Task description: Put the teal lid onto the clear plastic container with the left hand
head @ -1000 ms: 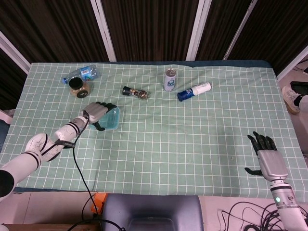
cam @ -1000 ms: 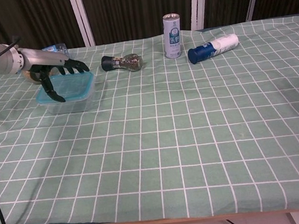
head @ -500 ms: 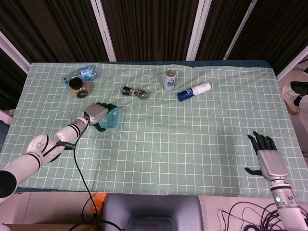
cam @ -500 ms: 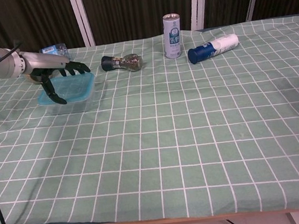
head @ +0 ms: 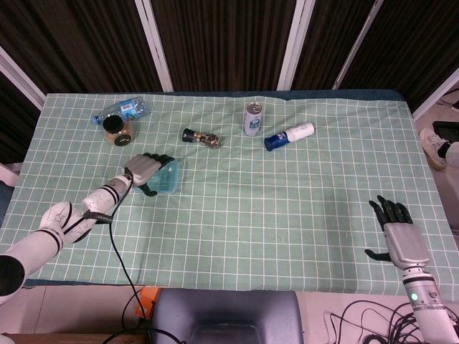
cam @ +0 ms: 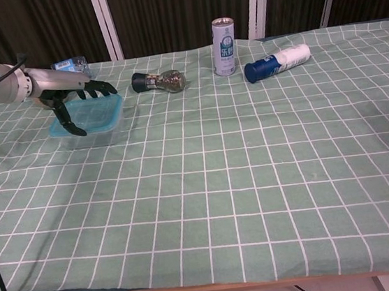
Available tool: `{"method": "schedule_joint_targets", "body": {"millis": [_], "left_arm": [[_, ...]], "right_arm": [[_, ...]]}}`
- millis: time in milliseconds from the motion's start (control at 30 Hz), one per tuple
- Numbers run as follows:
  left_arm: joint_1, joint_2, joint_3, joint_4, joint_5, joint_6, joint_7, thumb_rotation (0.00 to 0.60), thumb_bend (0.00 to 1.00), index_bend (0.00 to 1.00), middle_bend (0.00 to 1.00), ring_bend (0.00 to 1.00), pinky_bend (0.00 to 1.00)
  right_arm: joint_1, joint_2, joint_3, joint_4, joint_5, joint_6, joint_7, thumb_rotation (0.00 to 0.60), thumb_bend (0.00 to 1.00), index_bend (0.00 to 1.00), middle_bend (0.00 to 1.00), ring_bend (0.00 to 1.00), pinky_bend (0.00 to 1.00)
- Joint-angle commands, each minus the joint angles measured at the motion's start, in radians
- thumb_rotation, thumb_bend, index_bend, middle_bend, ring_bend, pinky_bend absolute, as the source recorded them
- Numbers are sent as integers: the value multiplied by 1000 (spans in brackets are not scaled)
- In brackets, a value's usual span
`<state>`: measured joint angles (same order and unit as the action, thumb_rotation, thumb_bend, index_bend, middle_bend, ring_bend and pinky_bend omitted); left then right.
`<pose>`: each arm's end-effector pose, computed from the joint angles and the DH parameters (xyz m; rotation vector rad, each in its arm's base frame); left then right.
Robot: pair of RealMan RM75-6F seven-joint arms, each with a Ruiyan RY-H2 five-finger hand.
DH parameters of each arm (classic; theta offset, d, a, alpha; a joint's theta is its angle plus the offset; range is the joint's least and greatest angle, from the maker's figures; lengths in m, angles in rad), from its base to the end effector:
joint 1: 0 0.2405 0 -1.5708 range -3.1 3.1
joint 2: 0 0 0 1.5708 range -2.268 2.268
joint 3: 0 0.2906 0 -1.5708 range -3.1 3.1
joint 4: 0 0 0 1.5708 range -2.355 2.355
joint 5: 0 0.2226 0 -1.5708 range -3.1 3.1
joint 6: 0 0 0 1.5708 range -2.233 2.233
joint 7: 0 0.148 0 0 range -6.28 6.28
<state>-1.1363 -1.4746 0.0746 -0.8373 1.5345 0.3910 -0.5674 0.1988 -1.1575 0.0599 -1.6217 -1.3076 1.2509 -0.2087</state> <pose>-0.2011 0.5198 0.0238 -2.1062 -0.9397 -0.4485 -0.3546 -0.2261 0.1264 1.4850 -0.9674 0.6536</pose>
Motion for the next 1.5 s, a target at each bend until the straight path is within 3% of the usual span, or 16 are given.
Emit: {"method": "schedule_joint_targets", "body": {"millis": [33,600,833,1067,1500], "left_arm": [[1,1,-1,-1,-2,-1,1,600,269,20,505,456,413],[5,4,-16,-19,-16,3,21,600,272,10,322,172,156],[7,11,-26,-31,-25,6,24,600,272,0,134,5,51],[10,11,-31,-32,-33,4,23,600,257,0,0,0,0],[31,30,-63,-59,-37,81,8,600,252,0,0,0,0]], "right_arm": [[0,0,0,0,0,1,1,600,61,0,0,0,0],[-1,5,-2,-3,-6,1,7,600,61,0,0,0,0],[-2,6,-3,-2,-9,4,13,600,61,0,0,0,0],[-2,7,-2,-3,-9,5,13,600,61,0,0,0,0],[-3,10,-3,-6,-12,5,15,600,62,0,0,0,0]]}}
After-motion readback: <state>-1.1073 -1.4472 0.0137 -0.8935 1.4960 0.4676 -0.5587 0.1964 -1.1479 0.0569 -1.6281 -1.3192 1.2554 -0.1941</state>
